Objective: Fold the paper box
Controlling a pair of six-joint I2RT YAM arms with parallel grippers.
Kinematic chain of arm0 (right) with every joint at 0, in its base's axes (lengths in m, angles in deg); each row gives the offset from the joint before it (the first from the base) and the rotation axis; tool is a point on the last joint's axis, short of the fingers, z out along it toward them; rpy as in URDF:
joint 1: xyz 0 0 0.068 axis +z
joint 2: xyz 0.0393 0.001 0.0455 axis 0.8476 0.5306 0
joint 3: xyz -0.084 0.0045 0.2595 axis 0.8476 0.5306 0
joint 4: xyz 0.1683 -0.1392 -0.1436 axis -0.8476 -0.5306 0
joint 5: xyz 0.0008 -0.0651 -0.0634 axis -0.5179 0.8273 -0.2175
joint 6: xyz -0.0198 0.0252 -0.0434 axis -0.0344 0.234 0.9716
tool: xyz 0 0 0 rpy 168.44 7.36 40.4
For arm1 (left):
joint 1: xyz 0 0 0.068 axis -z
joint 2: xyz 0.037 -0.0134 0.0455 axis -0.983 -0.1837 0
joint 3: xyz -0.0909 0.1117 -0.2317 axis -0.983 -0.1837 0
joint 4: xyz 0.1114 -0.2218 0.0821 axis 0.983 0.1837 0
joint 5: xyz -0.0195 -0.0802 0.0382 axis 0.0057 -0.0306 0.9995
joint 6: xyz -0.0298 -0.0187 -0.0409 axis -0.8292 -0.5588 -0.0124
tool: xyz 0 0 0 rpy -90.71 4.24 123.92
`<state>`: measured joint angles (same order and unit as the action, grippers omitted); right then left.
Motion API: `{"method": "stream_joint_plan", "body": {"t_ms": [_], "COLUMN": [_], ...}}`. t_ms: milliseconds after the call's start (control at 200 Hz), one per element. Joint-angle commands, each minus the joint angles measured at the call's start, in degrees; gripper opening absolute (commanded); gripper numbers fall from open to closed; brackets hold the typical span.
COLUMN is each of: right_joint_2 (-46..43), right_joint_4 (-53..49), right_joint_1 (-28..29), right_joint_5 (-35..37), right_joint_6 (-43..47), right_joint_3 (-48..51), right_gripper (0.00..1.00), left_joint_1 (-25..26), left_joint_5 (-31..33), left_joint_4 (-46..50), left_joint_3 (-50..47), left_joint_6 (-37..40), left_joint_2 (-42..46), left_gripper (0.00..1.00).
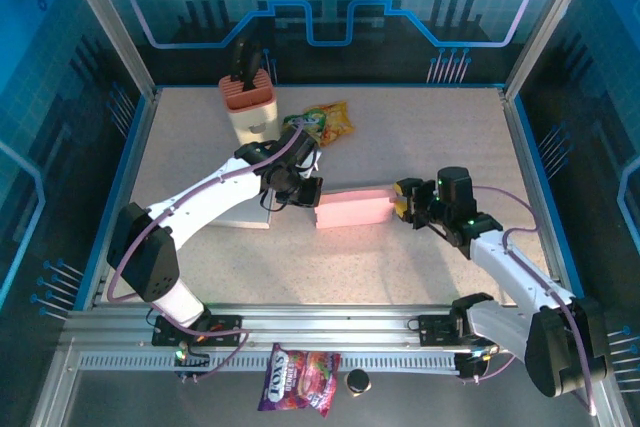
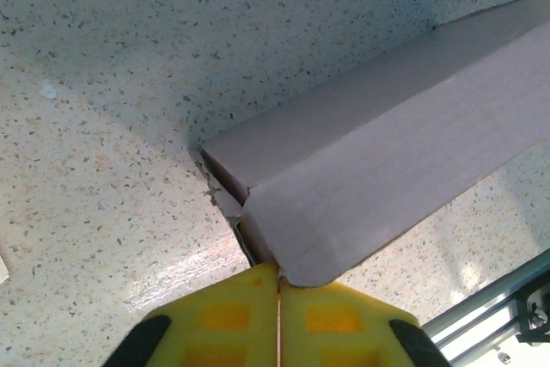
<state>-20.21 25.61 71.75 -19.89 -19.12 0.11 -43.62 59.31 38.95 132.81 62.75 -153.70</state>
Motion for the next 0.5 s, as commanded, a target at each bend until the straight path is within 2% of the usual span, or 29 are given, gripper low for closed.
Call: {"method": "stream_joint_plan", "body": {"t_ms": [0,195,300,495], "right_joint_2": [-0.2,-1.1,-1.4,-1.2], "right_joint_4": [-3.1,-4.1,-4.6,-4.9], "right_joint_1": [-0.6,-0.7,-0.7,-0.6], "right_joint_5": [-0.4,-0.5,-0.4,-0.5], "right_joint_6": [0.9,1.3,1.6,1.9], "right_joint_3": [2.1,3.3,3.6,3.5], "right_gripper": [0.42,0.39,0.38,0.37], "left_joint_1": [0.4,-0.5,-2.8,-6.9], "left_joint_5": [-1.4,-5.3,-7.6,-13.6], "left_joint_4": [1.6,-4.0,-8.0,-11.6], "left_joint_3": [0.5,-1.6,-4.4,-7.8], "left_joint_6": [-2.9,-11.6,-17.5,-23.2], "left_joint_2": [1.6,6.7,8.4,6.4], "left_gripper": [0.19,0.38,0.46,0.47]}}
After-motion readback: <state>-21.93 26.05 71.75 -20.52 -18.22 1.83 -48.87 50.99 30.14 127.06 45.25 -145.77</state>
